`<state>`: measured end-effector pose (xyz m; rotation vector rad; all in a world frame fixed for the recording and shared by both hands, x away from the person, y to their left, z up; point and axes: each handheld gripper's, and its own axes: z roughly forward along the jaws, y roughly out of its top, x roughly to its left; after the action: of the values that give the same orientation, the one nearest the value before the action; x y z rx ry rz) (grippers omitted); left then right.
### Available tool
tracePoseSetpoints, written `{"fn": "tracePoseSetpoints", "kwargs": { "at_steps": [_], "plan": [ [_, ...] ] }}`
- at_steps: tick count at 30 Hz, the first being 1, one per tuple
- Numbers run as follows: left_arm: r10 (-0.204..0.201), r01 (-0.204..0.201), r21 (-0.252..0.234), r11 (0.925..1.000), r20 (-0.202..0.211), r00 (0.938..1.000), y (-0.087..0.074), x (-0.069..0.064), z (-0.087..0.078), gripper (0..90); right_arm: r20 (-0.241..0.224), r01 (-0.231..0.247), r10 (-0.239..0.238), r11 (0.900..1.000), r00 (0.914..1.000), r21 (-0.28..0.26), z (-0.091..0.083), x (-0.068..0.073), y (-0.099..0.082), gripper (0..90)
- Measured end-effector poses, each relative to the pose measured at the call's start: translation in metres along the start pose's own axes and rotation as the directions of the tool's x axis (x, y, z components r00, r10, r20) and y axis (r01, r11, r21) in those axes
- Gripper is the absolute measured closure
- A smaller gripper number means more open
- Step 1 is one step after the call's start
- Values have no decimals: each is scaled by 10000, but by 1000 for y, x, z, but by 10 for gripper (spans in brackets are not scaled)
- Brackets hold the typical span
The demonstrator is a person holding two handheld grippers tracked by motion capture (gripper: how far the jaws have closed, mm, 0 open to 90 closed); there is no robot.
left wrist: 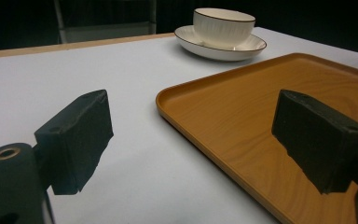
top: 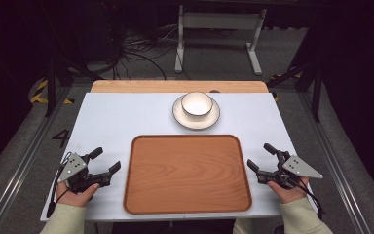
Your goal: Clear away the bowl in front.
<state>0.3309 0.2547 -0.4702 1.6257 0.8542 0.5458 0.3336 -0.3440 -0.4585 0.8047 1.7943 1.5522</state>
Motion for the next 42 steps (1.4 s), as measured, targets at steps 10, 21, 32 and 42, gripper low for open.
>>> {"fn": "tracePoseSetpoints", "kwargs": {
  "at_steps": [10,21,32,42],
  "plan": [
    [-164,166,93,9998,-250,9996,7,-2,-2,161,-164,-134,136,9999,9998,103,1,-2,0,100],
    [104,-98,-296,9995,204,9997,34,-16,9,161,-109,134,-131,9996,9999,259,2,1,1,93],
    [345,-304,-538,9981,772,9964,67,-20,37,164,-176,-127,129,9998,9998,128,1,-2,0,68],
    [470,-385,-764,9963,1123,9926,100,-25,60,163,-320,-339,347,9991,9989,258,2,-5,1,68]
  ]
}}
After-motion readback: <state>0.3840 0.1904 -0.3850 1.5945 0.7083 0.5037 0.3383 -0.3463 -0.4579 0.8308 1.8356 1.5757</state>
